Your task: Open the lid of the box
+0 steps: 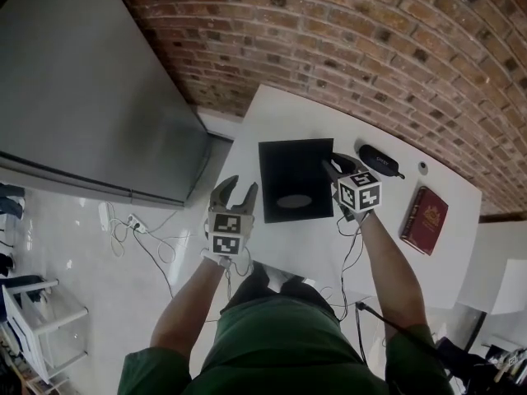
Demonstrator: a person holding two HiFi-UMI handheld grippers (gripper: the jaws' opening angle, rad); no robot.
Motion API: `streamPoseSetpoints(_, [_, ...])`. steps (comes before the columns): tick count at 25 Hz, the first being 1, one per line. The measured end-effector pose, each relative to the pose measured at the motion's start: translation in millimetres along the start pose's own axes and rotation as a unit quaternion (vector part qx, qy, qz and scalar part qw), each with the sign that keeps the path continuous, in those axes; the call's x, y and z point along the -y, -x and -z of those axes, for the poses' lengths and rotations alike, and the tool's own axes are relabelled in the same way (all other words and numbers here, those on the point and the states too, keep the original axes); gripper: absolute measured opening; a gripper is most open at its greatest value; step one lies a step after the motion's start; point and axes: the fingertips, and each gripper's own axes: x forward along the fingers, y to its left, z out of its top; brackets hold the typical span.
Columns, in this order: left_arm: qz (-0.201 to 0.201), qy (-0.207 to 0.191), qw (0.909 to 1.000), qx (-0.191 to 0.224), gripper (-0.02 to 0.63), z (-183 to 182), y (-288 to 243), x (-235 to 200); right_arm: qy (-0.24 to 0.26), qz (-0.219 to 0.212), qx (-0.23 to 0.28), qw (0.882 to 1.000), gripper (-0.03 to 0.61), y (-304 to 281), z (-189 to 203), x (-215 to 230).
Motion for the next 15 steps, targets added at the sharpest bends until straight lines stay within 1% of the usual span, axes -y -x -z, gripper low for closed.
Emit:
streamPoseSetpoints(2, [0.000,0.003,1.0000,-0.003,0.178,3,0,-1,-0.018,-0.009,-0.009,1.000,0.126,-5,1,3])
streamPoseSetpoints(4, [0.001,0.004,1.0000,-0.003,0.176,3,0,0,-0.024,-0.005,-0.025,0.999,0.126,-10,5,7])
streamPoseSetpoints(6, [0.003,0.004,1.0000,-0.002,0.176,3,-1,2,-0.006,0.003,-0.049,0.999,0.109,-15,14,8])
streamPoseSetpoints(8, [0.004,0.005,1.0000,0.000,0.176,2,-1,3,0.022,0.001,-0.065,0.998,0.094,-17,21,4])
streamPoseSetpoints(11, [0.004,0.005,1.0000,0.003,0.176,-2,-2,3,0.044,-0.001,-0.068,0.997,0.094,-17,24,-3])
streamPoseSetpoints(15, [0.003,0.002,1.0000,0.006,0.175,-8,-3,3,0.042,0.006,-0.053,0.998,0.094,-7,18,1])
